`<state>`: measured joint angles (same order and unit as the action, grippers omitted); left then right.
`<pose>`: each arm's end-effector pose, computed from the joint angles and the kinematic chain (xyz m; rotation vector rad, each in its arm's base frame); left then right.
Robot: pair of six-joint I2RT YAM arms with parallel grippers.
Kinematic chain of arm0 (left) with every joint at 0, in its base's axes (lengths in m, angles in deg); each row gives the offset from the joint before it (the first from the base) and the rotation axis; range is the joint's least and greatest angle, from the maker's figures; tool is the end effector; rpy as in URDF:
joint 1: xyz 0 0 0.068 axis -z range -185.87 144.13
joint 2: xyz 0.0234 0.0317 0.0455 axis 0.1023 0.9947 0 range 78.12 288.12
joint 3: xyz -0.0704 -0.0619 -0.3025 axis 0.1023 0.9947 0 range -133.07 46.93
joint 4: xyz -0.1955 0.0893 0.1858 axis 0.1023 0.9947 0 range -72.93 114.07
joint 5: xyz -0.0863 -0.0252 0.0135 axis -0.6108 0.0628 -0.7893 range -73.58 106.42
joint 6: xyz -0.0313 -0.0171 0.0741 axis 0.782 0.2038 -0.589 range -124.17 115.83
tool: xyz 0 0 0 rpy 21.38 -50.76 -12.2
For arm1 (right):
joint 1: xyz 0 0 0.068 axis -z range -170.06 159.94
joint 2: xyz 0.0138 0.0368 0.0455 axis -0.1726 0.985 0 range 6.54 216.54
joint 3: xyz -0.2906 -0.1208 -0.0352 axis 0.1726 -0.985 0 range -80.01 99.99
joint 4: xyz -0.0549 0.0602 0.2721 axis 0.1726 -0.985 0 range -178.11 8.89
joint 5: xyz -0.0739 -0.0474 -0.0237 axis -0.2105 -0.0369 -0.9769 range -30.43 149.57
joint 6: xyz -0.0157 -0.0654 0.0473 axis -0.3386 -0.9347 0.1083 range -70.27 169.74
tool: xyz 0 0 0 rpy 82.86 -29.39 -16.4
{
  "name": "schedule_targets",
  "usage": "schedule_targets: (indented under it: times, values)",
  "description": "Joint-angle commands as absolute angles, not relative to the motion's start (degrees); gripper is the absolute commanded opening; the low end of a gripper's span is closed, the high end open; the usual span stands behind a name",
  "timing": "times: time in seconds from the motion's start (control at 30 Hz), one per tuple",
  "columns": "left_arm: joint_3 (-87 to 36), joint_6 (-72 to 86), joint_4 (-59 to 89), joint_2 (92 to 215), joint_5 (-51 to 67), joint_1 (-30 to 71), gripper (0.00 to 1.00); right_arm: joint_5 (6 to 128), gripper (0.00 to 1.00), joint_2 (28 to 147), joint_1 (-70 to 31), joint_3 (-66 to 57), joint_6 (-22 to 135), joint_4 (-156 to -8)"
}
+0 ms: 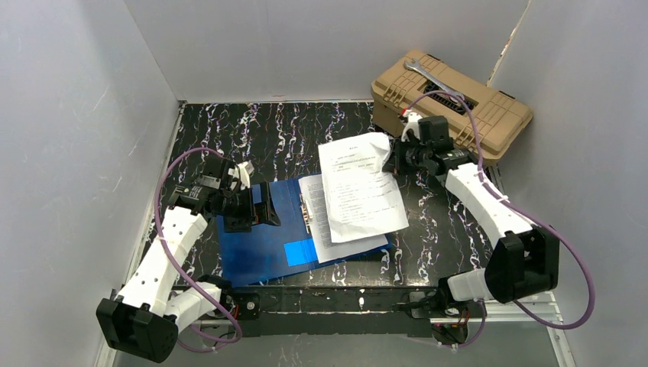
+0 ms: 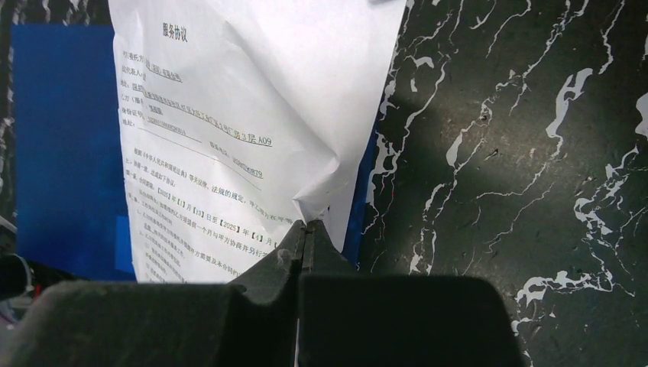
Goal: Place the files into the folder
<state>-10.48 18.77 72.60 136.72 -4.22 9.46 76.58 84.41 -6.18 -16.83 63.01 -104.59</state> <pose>0.1927 -0.0789 0.3139 -0.0315 2.6249 -0.7079 0.3231 0.1150 0.3174 -0.2210 2.2620 0.6074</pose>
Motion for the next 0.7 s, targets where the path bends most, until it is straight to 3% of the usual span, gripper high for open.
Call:
schedule_targets:
  times: [0.0,0.67]
  values:
    - [-12.4,17.6,75.1,135.3,-3.5,9.2,0.98,72.5,0.01,87.0,-9.6,-12.2,54.0,-110.1]
    - [-12.1,16.5,74.7,132.9,-5.7,9.2,0.98,65.9,0.01,98.6,-17.0,-7.8,58.8,-110.0]
